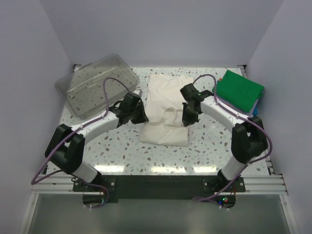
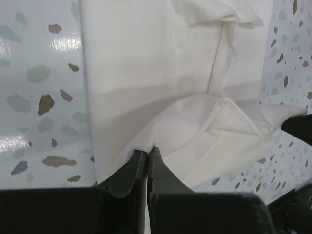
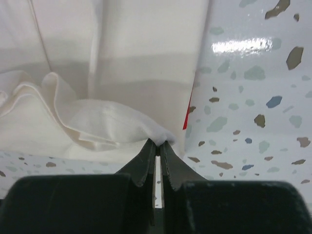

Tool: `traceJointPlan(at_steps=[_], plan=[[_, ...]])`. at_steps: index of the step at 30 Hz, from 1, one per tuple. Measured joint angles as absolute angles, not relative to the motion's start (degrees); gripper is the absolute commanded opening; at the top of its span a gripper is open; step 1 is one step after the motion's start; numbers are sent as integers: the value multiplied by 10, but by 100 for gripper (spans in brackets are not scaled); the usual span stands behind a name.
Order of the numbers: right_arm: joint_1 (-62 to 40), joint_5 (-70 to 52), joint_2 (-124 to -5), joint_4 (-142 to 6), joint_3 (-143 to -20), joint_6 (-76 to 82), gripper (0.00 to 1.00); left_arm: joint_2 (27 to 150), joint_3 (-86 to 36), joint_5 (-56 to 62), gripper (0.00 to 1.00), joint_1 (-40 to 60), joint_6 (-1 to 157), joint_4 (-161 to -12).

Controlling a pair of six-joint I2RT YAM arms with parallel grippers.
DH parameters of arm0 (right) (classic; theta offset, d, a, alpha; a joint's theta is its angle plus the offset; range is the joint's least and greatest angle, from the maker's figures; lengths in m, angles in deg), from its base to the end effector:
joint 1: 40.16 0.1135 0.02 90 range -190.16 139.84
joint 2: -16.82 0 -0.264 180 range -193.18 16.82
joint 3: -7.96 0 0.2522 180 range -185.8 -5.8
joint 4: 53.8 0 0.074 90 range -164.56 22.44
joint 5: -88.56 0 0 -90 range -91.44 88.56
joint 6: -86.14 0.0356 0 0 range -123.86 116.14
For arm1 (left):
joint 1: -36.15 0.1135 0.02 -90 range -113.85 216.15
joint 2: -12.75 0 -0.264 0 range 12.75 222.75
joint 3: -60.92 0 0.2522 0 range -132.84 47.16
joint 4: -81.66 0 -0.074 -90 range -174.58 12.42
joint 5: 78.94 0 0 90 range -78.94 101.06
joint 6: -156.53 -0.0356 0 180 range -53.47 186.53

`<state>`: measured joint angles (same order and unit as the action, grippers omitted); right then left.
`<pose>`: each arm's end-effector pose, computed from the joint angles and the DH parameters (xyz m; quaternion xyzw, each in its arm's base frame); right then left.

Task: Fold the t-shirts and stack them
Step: Fold the tshirt

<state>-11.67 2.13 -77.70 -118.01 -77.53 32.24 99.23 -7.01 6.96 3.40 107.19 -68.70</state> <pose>0.2836 0.1514 0.2322 0.0702 0.9864 0.0518 0.1396 0.2643 -0.1730 0.2151 -0.0517 0.9322 -0.2399 0.2659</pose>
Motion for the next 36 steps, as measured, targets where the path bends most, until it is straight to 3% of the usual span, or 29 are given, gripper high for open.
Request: traceJointPlan(at_steps=[24, 25, 26, 27, 29, 30, 33, 36], plan=[[-219, 20, -963, -1183, -972, 239, 0, 1179, -220, -3, 0, 122, 1039, -765], [-221, 20, -973, -1186, -982, 236, 0, 1188, -226, -6, 8, 124, 1038, -767], [-223, 20, -984, -1188, -992, 234, 4, 1197, -231, -8, 19, 126, 1036, -768], [-224, 20, -992, -1190, -1000, 233, 12, 1203, -234, -9, 39, 127, 1034, -769], [-227, 19, -1012, -1196, -1022, 231, 35, 1213, -241, -11, 54, 129, 1027, -769], [-229, 18, -1022, -1200, -1034, 230, 54, 1216, -242, -12, 62, 131, 1027, -768], [-233, 18, -1040, -1210, -1068, 221, 69, 1216, -247, -13, 70, 134, 1025, -769], [-233, 19, -1040, -1221, -1093, 217, 74, 1215, -248, -14, 73, 135, 1022, -772]])
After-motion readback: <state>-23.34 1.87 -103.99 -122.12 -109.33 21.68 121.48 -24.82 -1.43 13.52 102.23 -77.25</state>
